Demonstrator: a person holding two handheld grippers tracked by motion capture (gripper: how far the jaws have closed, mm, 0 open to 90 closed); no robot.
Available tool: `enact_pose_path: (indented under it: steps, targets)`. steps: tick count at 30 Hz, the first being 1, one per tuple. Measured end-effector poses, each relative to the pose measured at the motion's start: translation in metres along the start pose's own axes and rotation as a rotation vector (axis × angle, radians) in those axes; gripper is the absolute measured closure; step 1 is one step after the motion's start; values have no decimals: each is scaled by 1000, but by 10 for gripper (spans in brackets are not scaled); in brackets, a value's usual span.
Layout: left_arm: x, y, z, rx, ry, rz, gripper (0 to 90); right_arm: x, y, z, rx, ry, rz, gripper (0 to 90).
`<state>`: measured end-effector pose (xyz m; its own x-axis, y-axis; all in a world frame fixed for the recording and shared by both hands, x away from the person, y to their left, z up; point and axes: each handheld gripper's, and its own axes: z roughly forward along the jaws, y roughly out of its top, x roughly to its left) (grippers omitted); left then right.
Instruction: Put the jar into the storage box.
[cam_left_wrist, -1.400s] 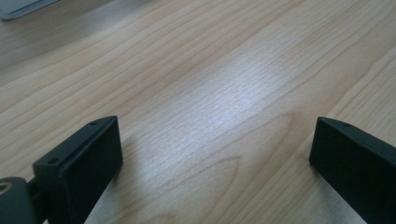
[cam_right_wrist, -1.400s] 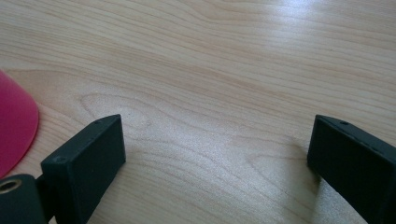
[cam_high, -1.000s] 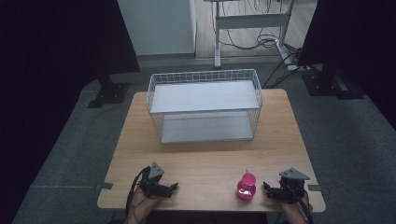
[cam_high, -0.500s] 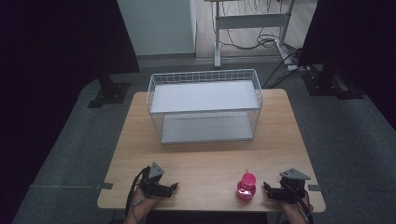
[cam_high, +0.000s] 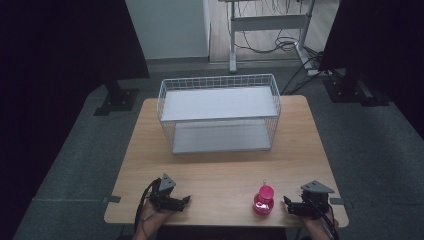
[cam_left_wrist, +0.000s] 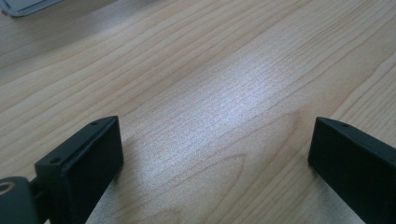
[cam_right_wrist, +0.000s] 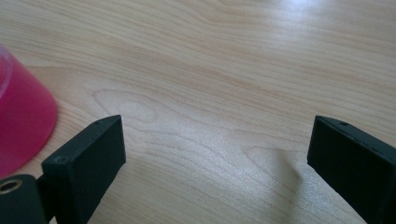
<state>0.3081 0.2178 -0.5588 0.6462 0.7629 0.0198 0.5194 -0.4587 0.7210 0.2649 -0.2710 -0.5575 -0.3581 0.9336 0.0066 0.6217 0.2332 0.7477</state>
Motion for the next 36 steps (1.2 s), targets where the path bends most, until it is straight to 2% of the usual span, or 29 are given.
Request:
enact_pose_path:
  steps: [9,27,36]
  targets:
    - [1,0,0,-4,8,-7,40,4,1,-6,2,24,-9,34]
    - [1,0,0,1,16,-14,28,16,5,-27,-41,57,-37,68]
    - [1,1,1,6,24,-23,14,22,4,-34,-24,75,-53,69]
